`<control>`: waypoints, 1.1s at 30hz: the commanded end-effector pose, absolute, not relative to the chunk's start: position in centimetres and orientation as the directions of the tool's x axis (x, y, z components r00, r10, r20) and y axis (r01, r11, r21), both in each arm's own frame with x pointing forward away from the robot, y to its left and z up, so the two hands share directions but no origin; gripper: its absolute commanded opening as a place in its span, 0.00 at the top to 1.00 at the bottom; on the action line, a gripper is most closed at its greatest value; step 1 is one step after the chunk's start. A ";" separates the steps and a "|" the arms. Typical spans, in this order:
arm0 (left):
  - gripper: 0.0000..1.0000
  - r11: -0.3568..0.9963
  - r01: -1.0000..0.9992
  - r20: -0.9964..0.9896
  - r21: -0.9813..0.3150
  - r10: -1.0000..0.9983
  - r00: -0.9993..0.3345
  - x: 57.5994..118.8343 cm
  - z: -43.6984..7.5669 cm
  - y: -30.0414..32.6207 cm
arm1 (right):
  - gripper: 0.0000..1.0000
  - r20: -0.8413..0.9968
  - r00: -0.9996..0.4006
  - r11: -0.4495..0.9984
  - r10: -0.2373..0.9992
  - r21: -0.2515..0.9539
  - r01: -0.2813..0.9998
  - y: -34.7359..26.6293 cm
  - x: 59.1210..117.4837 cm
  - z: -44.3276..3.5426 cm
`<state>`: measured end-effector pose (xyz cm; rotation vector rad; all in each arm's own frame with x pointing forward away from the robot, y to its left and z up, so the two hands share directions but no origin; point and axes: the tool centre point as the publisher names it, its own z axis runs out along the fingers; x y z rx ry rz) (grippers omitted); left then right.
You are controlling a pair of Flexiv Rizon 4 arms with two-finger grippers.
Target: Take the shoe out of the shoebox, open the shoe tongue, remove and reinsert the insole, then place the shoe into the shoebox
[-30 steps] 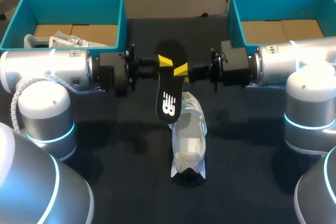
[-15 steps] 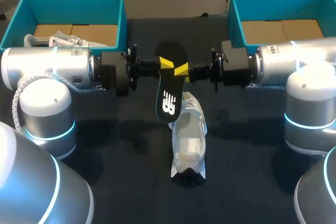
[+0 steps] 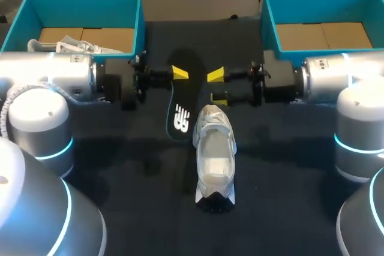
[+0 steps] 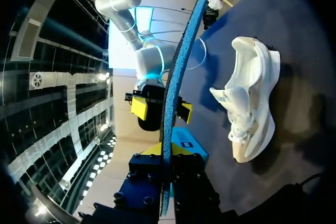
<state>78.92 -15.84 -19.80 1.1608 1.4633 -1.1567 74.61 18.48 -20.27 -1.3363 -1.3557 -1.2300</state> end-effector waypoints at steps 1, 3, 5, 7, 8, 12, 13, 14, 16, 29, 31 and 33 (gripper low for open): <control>1.00 0.107 0.985 -0.977 -0.136 0.149 -0.151 77.9 -19.6 -14.3 | 0.00 0.970 -0.120 0.028 0.210 0.117 0.993 16.1 74.6 -20.4; 1.00 0.097 0.984 -0.974 -0.151 0.157 -0.165 77.6 -19.7 -14.0 | 0.00 0.952 -0.168 0.080 0.257 0.152 0.985 15.5 74.6 -20.4; 1.00 0.084 0.981 -0.967 -0.176 0.169 -0.188 77.2 -19.7 -13.8 | 0.00 0.927 -0.218 0.132 0.305 0.185 0.974 15.0 74.6 -20.5; 1.00 0.080 0.979 -0.964 -0.188 0.176 -0.200 76.8 -19.6 -13.6 | 0.00 0.901 -0.259 0.182 0.349 0.205 0.961 14.6 74.6 -20.5; 1.00 0.074 0.977 -0.962 -0.200 0.174 -0.210 76.5 -19.6 -13.5 | 0.00 0.890 -0.276 0.207 0.362 0.212 0.955 14.4 74.6 -20.5; 1.00 0.050 0.973 -0.955 -0.226 0.185 -0.231 75.4 -19.0 -12.9 | 0.00 0.890 -0.276 0.207 0.362 0.212 0.955 14.4 74.6 -20.5; 1.00 0.041 0.971 -0.953 -0.237 0.184 -0.241 75.3 -18.8 -12.7 | 0.00 0.890 -0.276 0.207 0.362 0.212 0.955 14.4 74.6 -20.5; 1.00 0.041 0.971 -0.953 -0.237 0.184 -0.241 75.3 -18.8 -12.7 | 0.00 0.890 -0.276 0.207 0.362 0.212 0.955 14.4 74.6 -20.5; 1.00 0.041 0.971 -0.953 -0.237 0.184 -0.241 75.3 -18.8 -12.7 | 0.00 0.890 -0.276 0.207 0.362 0.212 0.955 14.4 74.6 -20.5; 1.00 0.047 0.967 -0.946 -0.251 0.198 -0.255 73.5 -19.1 -12.5 | 0.00 0.709 -0.486 0.314 0.511 0.372 0.874 12.3 72.6 -20.1; 1.00 0.040 0.964 -0.942 -0.264 0.203 -0.267 72.8 -19.2 -12.4 | 0.00 0.655 -0.536 0.370 0.533 0.389 0.844 11.7 72.0 -20.3; 1.00 0.052 0.962 -0.939 -0.267 0.208 -0.272 71.9 -19.4 -12.4 | 0.00 0.619 -0.572 0.397 0.537 0.413 0.820 11.0 71.3 -20.7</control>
